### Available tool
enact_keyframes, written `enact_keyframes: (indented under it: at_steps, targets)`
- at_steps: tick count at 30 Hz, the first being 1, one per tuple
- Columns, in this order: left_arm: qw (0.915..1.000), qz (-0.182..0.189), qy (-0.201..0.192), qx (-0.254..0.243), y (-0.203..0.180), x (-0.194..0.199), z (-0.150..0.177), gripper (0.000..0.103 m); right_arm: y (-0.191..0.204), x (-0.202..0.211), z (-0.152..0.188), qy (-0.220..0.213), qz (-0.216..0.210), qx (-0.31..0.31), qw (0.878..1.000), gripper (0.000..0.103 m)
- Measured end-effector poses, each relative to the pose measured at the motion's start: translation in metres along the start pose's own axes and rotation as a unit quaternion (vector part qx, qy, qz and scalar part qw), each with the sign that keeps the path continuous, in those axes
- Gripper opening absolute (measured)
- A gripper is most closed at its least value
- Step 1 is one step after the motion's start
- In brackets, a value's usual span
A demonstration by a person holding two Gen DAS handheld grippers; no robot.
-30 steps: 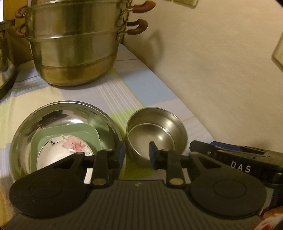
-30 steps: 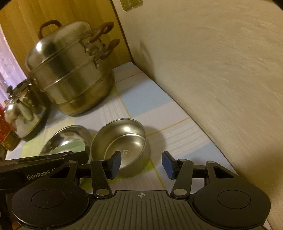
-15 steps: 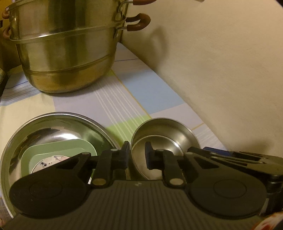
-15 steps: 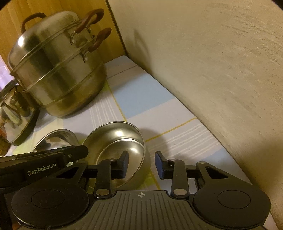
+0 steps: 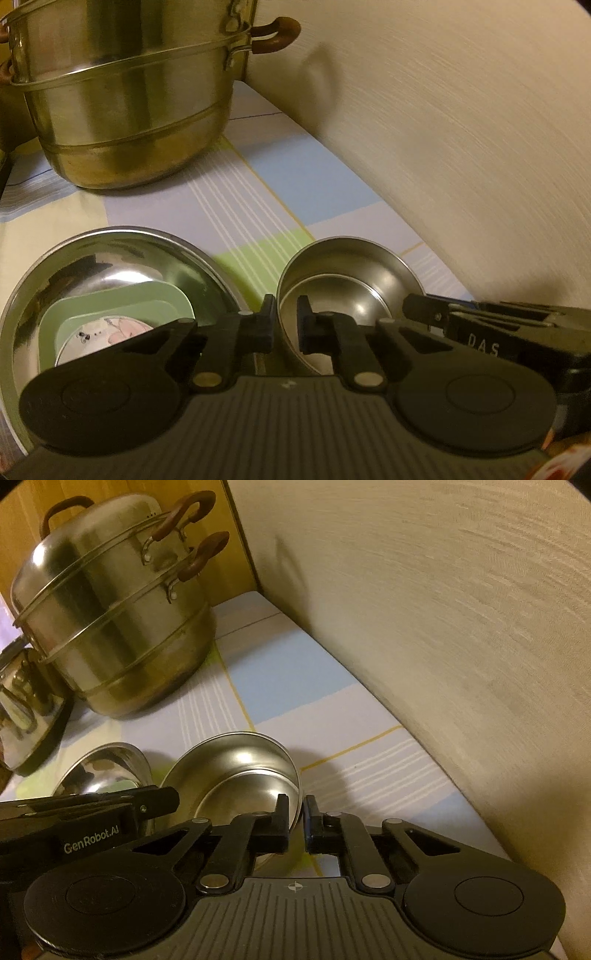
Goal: Organize plates and bowls
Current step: 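Lift the steel tin with the left tool and carry it toward the bowl stack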
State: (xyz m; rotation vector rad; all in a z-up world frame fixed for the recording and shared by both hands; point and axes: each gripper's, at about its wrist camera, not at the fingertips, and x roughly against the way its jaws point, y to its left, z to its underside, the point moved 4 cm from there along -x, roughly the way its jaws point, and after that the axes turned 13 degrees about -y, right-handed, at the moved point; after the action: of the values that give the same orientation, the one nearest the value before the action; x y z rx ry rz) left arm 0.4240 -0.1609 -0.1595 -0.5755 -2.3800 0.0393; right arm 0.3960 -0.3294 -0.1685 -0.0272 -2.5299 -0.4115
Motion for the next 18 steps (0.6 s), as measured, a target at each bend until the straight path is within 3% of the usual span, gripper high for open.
enact_keyframes:
  at_steps: [18]
  targets:
    - [0.9996,-0.003,0.000,0.028,-0.011,0.067,0.028,0.010,-0.003,0.071,0.014,0.000,-0.023,-0.002,1.000,0.008]
